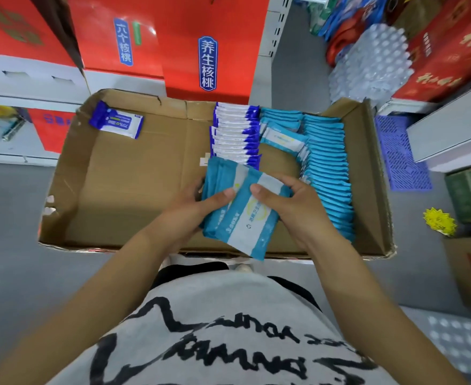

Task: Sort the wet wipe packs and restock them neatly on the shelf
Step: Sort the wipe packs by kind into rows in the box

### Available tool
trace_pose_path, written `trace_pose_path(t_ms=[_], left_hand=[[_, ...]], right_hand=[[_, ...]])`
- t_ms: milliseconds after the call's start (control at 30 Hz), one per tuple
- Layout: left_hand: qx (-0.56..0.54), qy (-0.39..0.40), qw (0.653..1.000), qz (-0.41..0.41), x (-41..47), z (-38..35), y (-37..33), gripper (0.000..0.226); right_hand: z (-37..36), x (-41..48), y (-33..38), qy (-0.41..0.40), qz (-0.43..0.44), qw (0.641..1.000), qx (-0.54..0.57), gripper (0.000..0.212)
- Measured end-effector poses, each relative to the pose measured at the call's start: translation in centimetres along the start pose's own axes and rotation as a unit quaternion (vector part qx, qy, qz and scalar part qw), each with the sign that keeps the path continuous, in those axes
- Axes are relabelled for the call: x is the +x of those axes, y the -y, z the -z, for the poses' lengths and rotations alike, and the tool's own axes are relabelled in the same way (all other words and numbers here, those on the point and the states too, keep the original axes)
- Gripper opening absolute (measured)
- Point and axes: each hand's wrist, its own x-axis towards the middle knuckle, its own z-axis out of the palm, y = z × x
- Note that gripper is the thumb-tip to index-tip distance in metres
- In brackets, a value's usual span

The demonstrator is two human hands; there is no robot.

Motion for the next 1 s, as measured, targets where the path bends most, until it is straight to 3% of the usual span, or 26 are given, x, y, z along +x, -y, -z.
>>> trace_pose_path(t_ms=[133, 200, 367, 433, 533, 733, 800, 867, 1000], left_hand=[[-0.022, 0.033, 0.999, 0.033, -0.1, -3.2, 1.4, 0.054], [-0.018, 0.035, 0.999, 0.038, -0.1, -4.7, 1.9, 0.058], [0.012, -0.025, 0.999, 0.017, 0.4, -6.6, 2.8, 0.064], [0.044, -0.004, 0.999, 0.027, 1.0, -6.8, 2.6, 0.069], [0.111, 0.061, 0.990, 0.057, 2.2, -7.3, 2.2, 0.064], [0.246, 0.074, 0.965, 0.053, 6.9, -9.2, -0.3, 0.029], [0.299, 0.069, 0.951, 0.034, 9.6, -9.9, -1.6, 0.026], [0.372, 0.060, 0.926, -0.003, 12.9, -10.9, -3.1, 0.039], [0.575, 0.060, 0.811, -0.089, 20.6, -12.7, -5.7, 0.049]], right_hand=[[2.0, 0.0, -1.7, -0.083, 0.021, 0.994, -0.068, 0.050], [2.7, -0.2, -2.5, -0.105, 0.012, 0.993, -0.049, 0.051], [2.8, -0.5, -3.8, -0.083, -0.070, 0.994, -0.015, 0.051], [2.8, -0.7, -3.5, -0.028, -0.125, 0.989, 0.072, 0.040], [3.6, 0.1, -3.9, 0.018, -0.180, 0.962, 0.207, 0.050], [5.7, 2.4, -5.4, 0.025, -0.151, 0.942, 0.300, 0.053], [7.1, 3.8, -4.9, -0.025, -0.123, 0.961, 0.247, 0.048], [9.0, 5.4, -4.9, -0.085, -0.092, 0.988, 0.087, 0.055], [12.6, 7.7, -7.1, -0.156, -0.049, 0.966, -0.199, 0.046]])
